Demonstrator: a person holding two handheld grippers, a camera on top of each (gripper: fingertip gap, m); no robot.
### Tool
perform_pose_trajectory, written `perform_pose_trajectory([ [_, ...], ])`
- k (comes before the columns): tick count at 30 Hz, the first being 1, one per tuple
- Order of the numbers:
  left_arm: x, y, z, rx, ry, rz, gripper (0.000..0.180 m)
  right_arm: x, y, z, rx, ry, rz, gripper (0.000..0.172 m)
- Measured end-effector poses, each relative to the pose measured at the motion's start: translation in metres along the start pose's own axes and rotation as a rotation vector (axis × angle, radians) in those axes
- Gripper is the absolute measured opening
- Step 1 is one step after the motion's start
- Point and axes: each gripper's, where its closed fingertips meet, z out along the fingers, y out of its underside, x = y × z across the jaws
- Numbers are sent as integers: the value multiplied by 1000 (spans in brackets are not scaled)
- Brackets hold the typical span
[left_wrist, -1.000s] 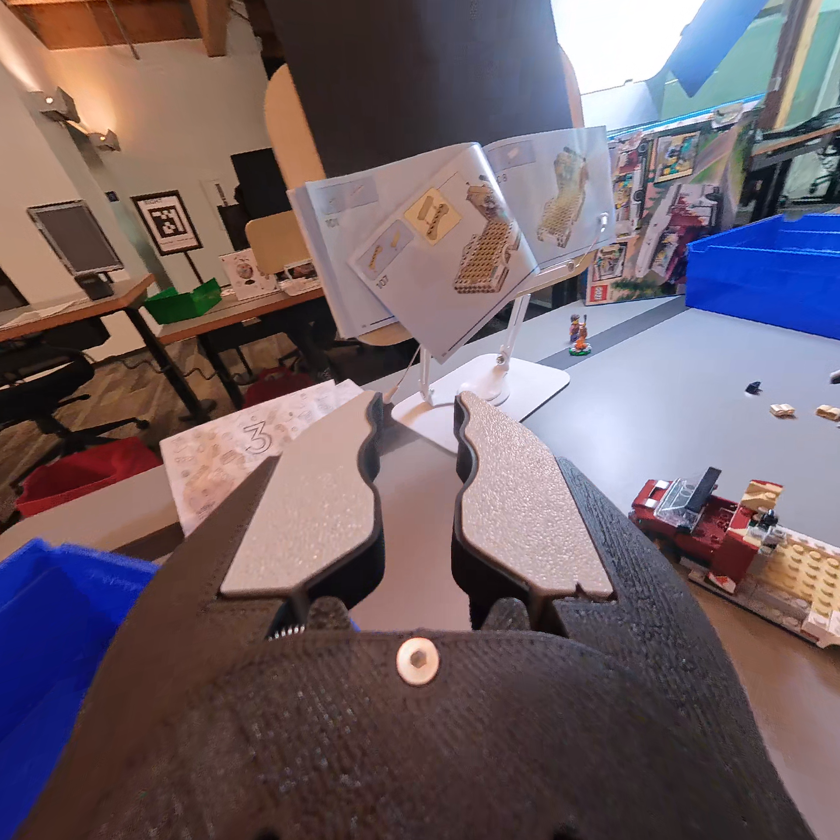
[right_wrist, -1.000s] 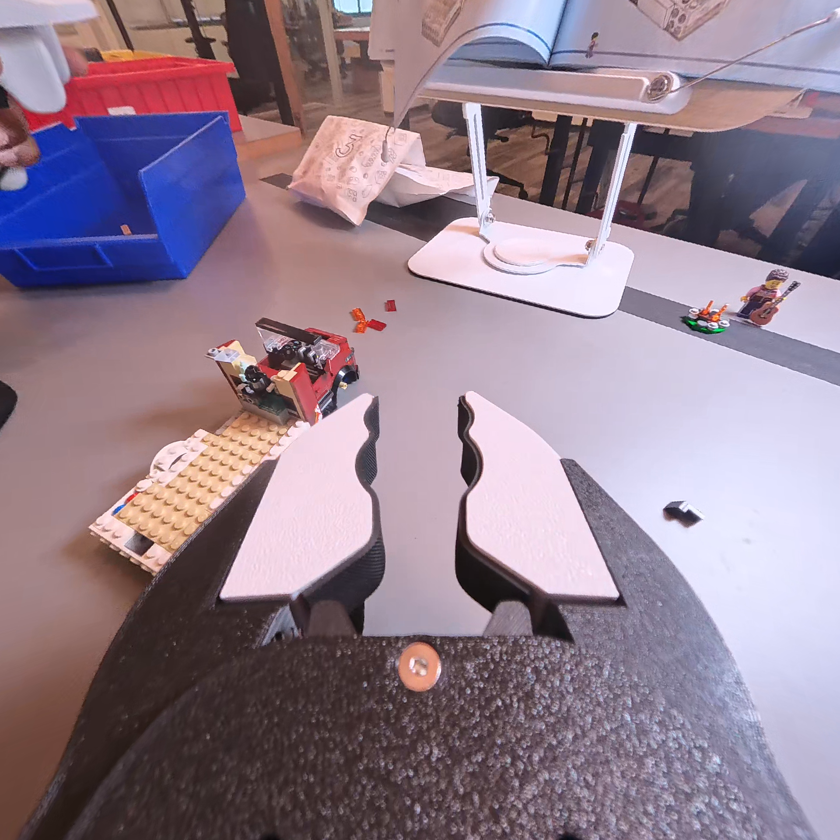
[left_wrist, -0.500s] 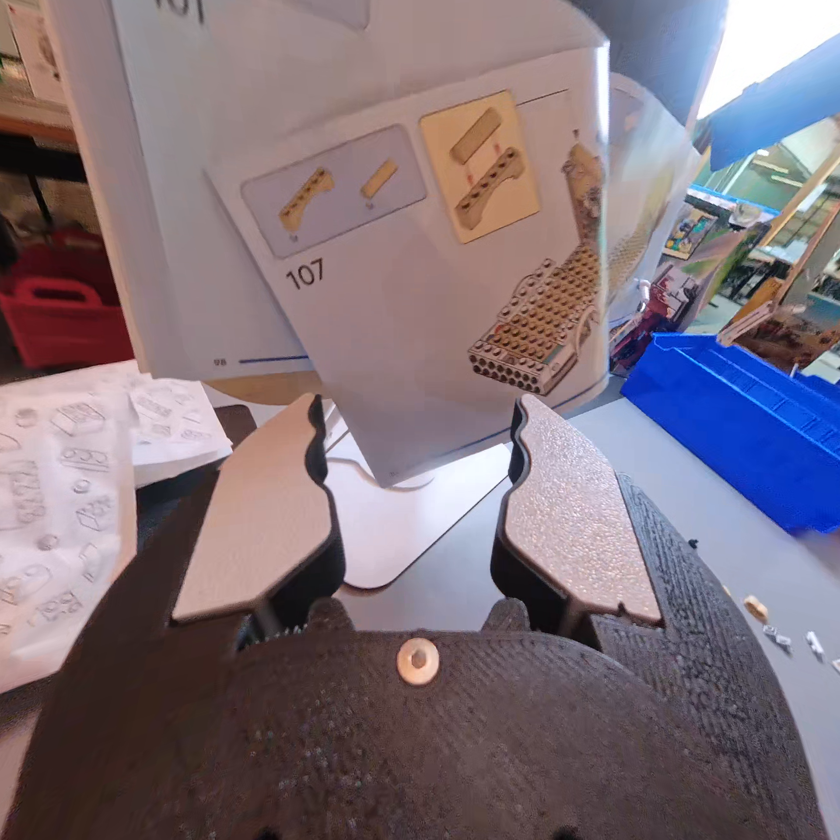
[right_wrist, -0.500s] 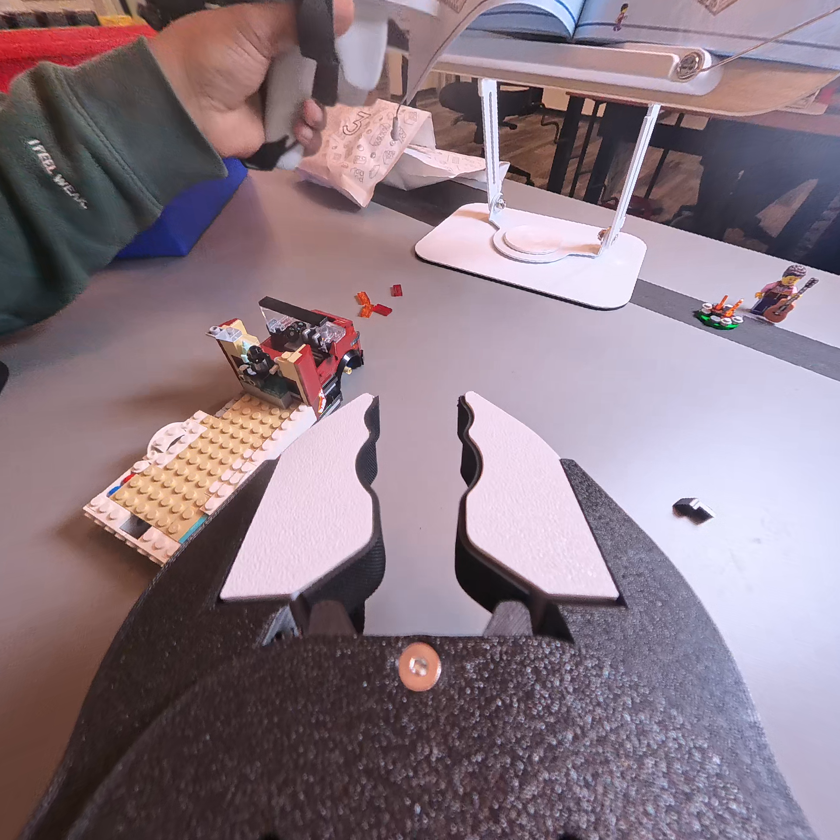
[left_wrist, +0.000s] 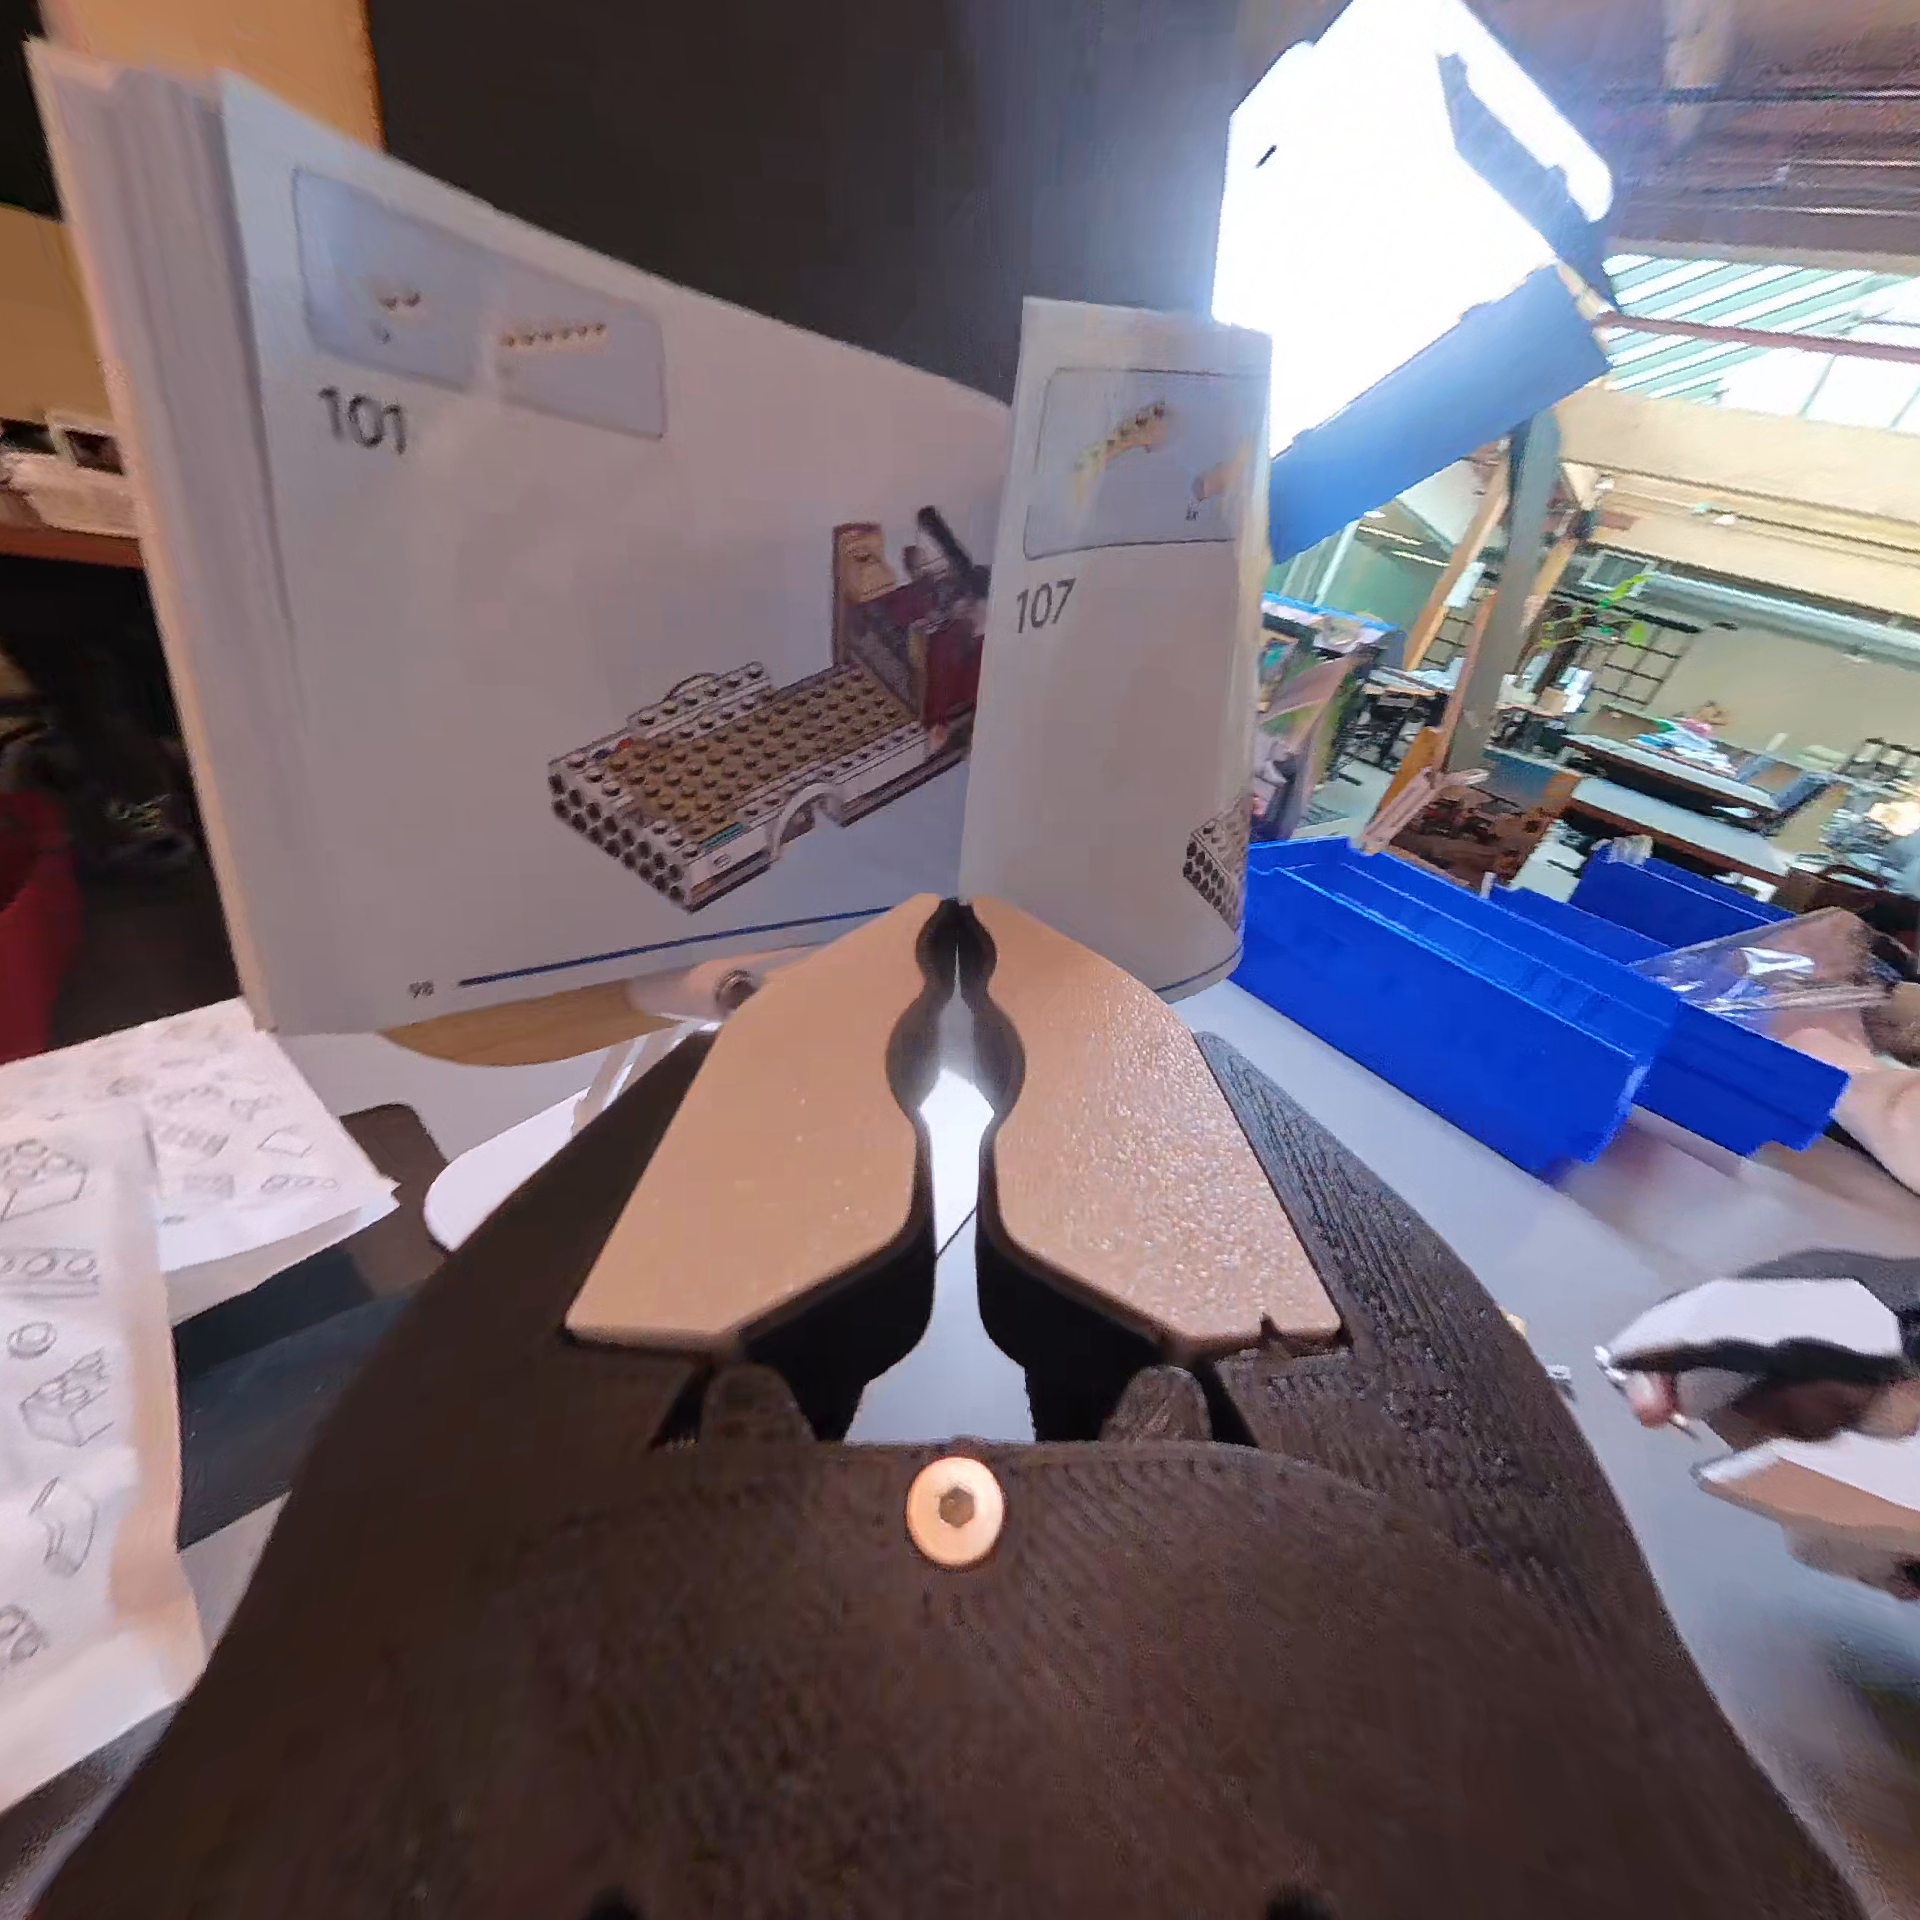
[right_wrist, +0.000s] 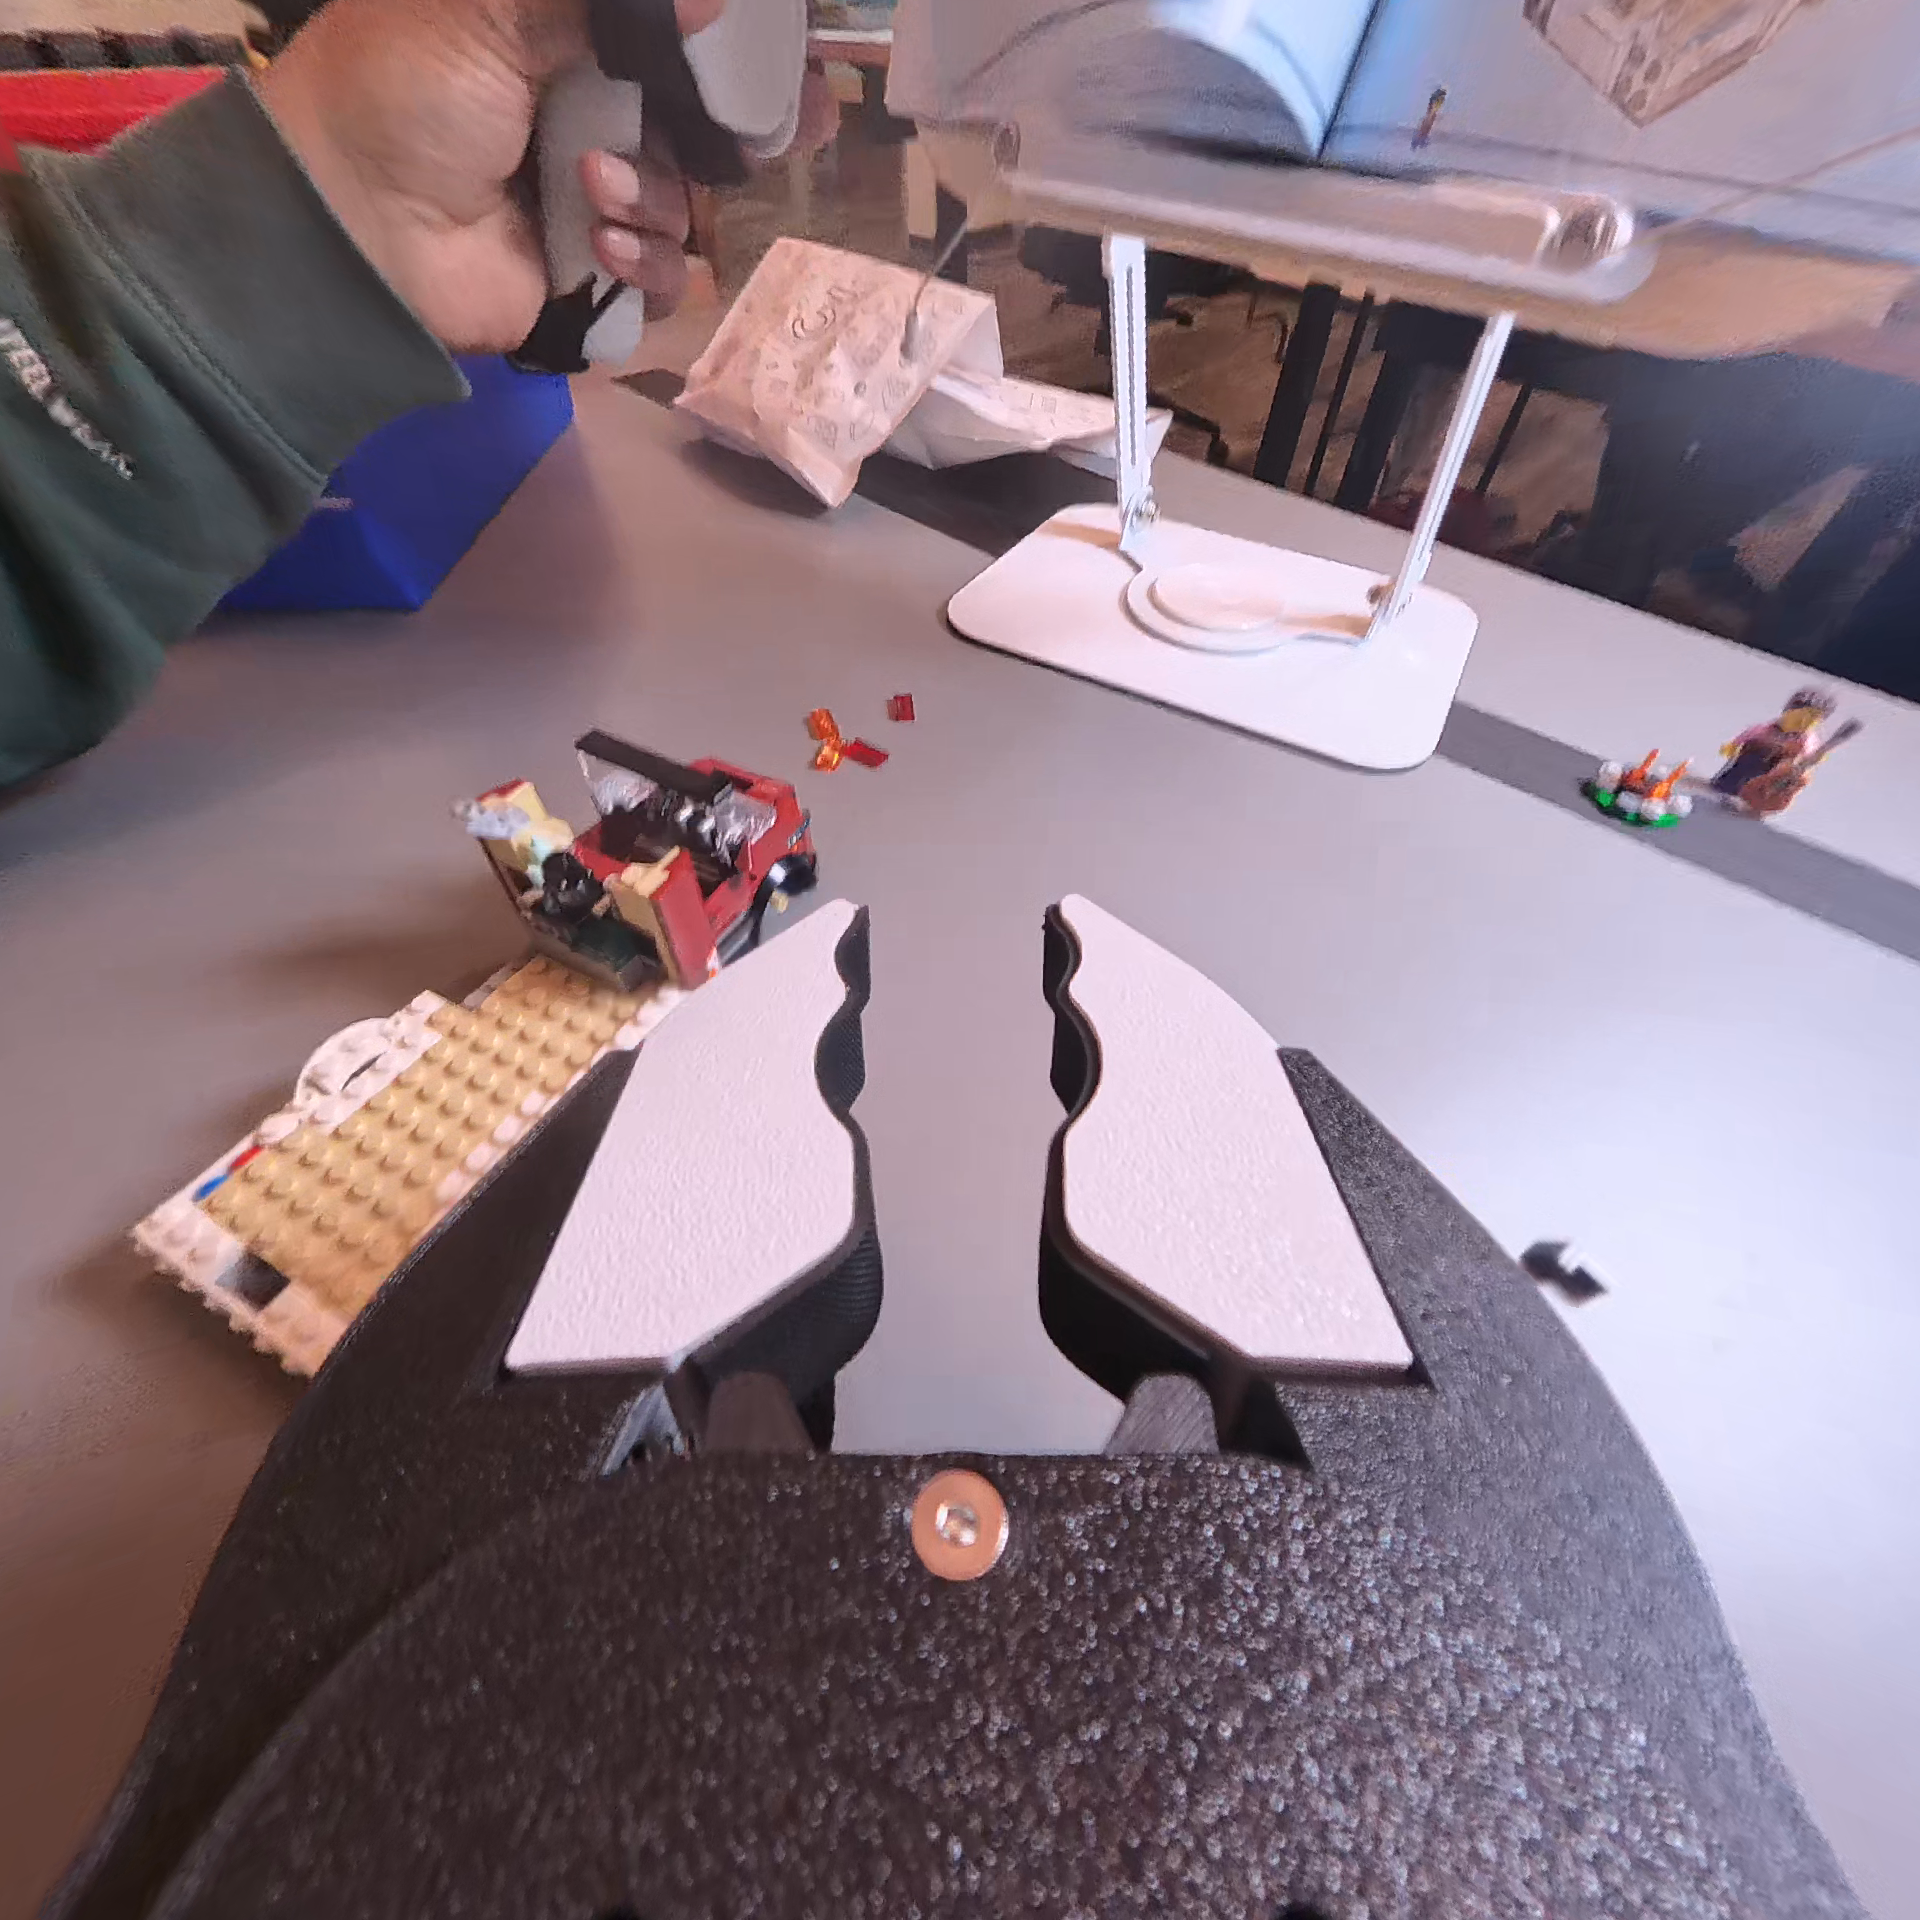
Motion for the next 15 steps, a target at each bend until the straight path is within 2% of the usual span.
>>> perform_pose_trajectory([
  [3,18,-3,2,18,74,26,0,11,-35,15,65,26,-64,34],
  [7,43,1,9,9,149,34,0,25,-109,50,157,42,-92,63],
  [11,74,5,15,-9,217,87,0,35,-176,90,229,51,-123,77],
  [12,80,5,15,-13,223,107,0,37,-184,98,227,47,-118,75],
  [15,90,5,14,-20,238,149,0,46,-200,111,245,43,-103,39],
])
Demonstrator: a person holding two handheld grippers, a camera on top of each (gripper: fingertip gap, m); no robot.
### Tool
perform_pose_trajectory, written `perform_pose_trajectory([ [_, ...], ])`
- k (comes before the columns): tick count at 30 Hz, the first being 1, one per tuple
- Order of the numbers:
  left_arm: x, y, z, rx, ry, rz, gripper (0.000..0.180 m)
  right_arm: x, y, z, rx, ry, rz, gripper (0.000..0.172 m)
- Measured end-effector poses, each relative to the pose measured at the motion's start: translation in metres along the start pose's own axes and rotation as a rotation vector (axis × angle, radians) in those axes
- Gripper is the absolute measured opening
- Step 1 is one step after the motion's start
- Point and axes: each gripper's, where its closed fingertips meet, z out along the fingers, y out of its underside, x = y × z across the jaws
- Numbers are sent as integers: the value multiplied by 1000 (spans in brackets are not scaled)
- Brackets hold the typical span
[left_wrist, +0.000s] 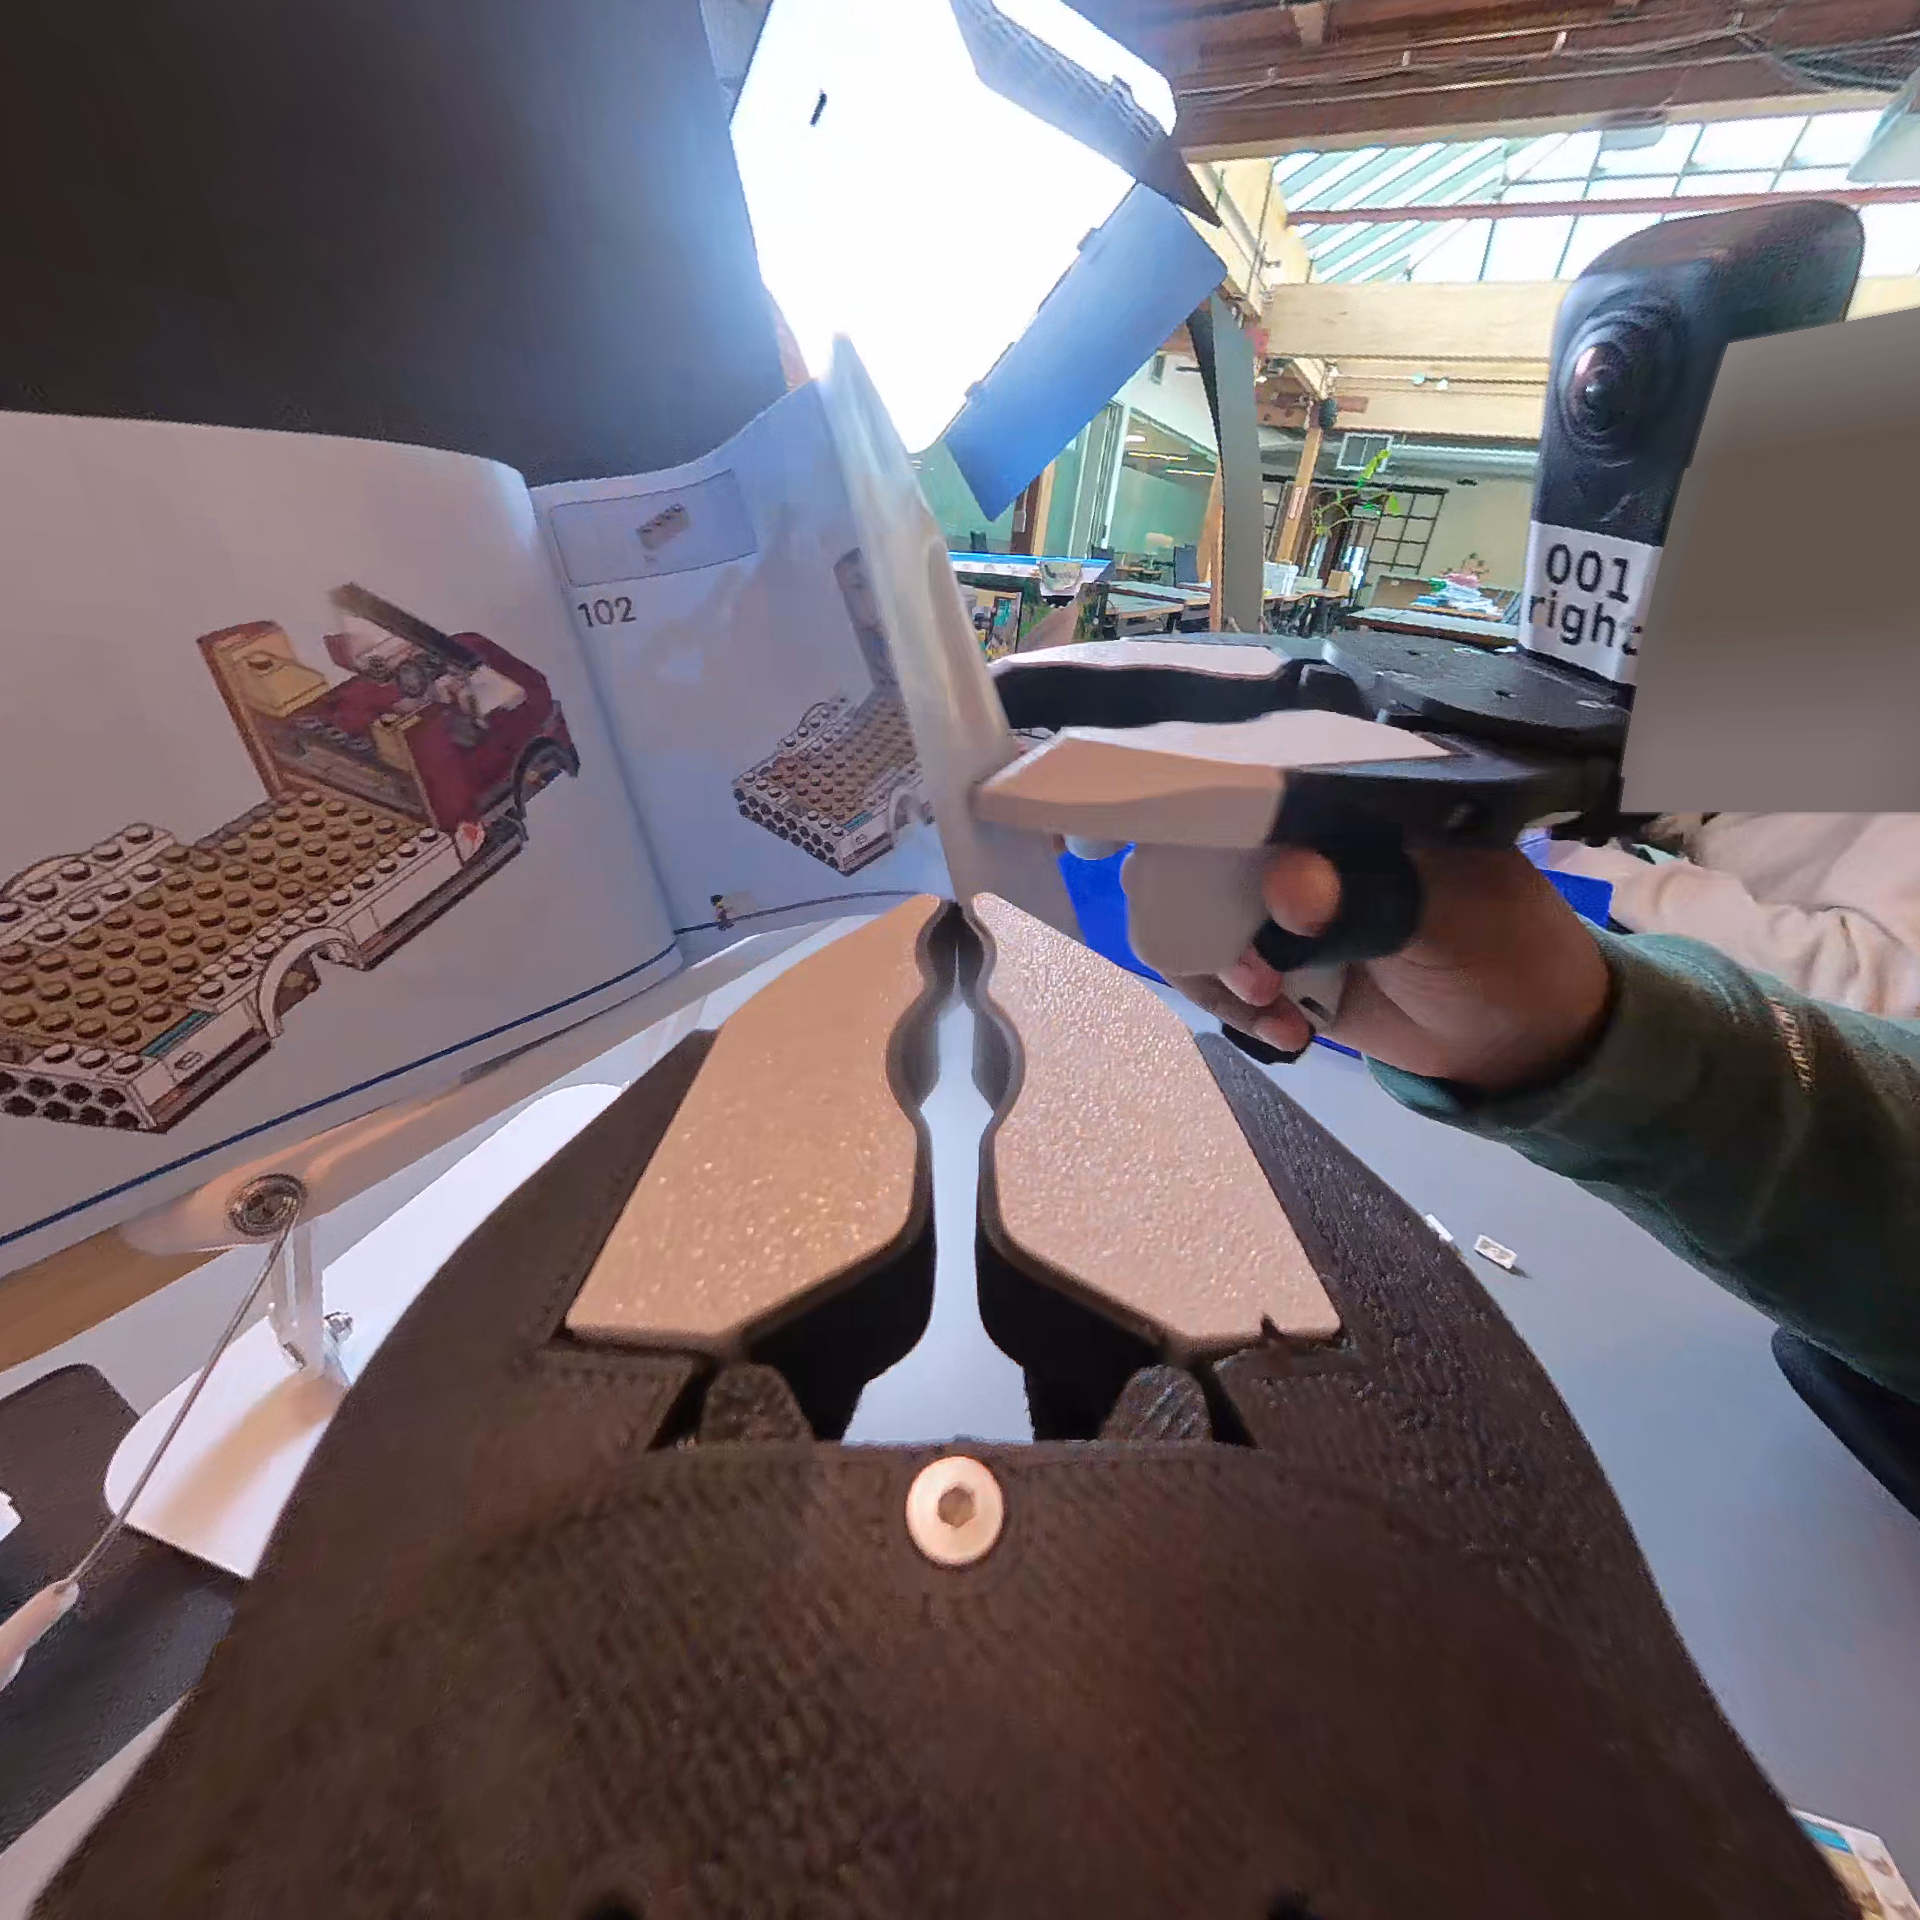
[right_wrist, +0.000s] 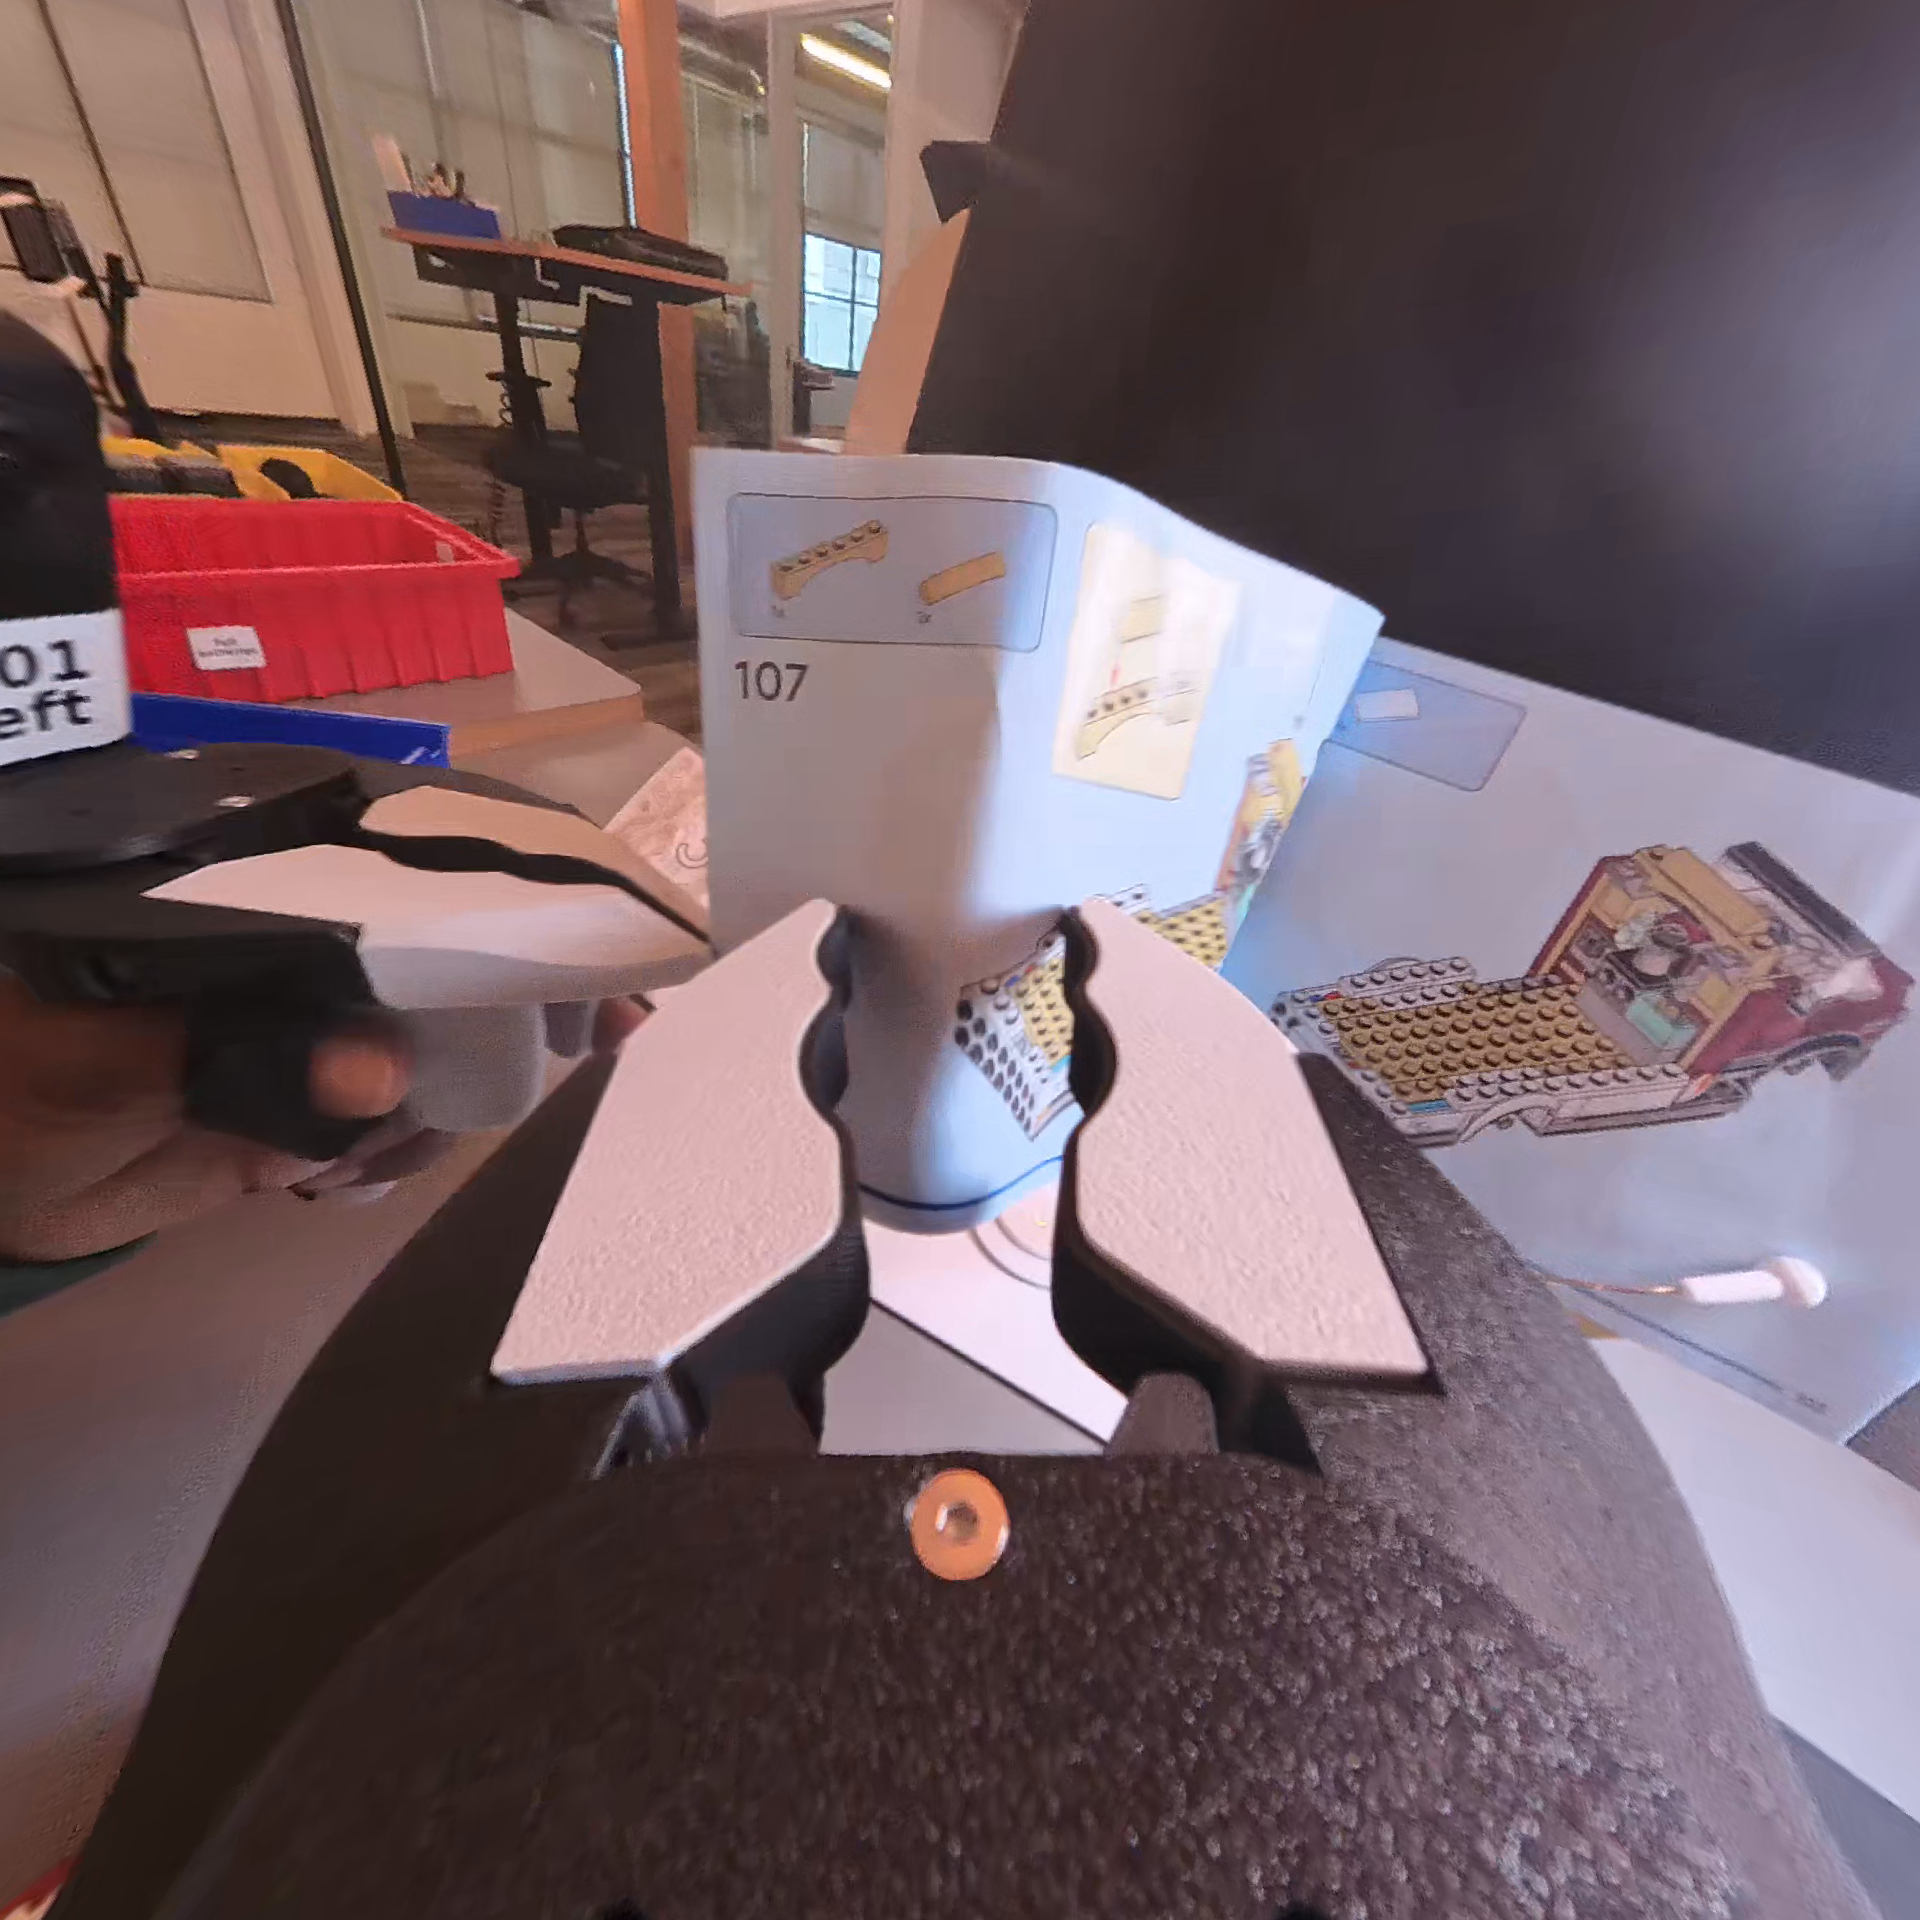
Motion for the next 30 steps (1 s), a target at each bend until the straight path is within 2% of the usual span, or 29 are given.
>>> perform_pose_trajectory([
  [4,2,-2,0,4,16,17,0,6,-2,2,12,-24,-10,7],
  [5,0,-3,0,15,14,22,0,6,-1,2,15,-32,-9,4],
  [6,0,-7,-1,41,23,29,0,8,-2,1,19,-31,-11,2],
  [8,-2,-16,-2,91,37,23,13,11,-2,-2,30,-41,-8,1],
  [11,-10,-25,2,94,24,26,27,14,-2,-4,38,-90,42,1],
  [14,-28,-29,12,71,-26,73,32,15,-1,-5,40,-140,85,1],
  [17,-36,-35,25,67,23,71,35,13,-1,-6,35,-211,135,1],
  [20,-27,-45,34,105,195,-5,29,15,0,-7,29,-269,182,1],
  [22,-23,-50,38,125,257,-40,24,18,1,-8,20,-299,208,1],
  [25,-21,-50,41,117,277,-36,2,26,2,-10,21,-309,234,1],
  [30,-13,-45,39,83,284,4,0,30,5,-12,15,-342,262,1],
])
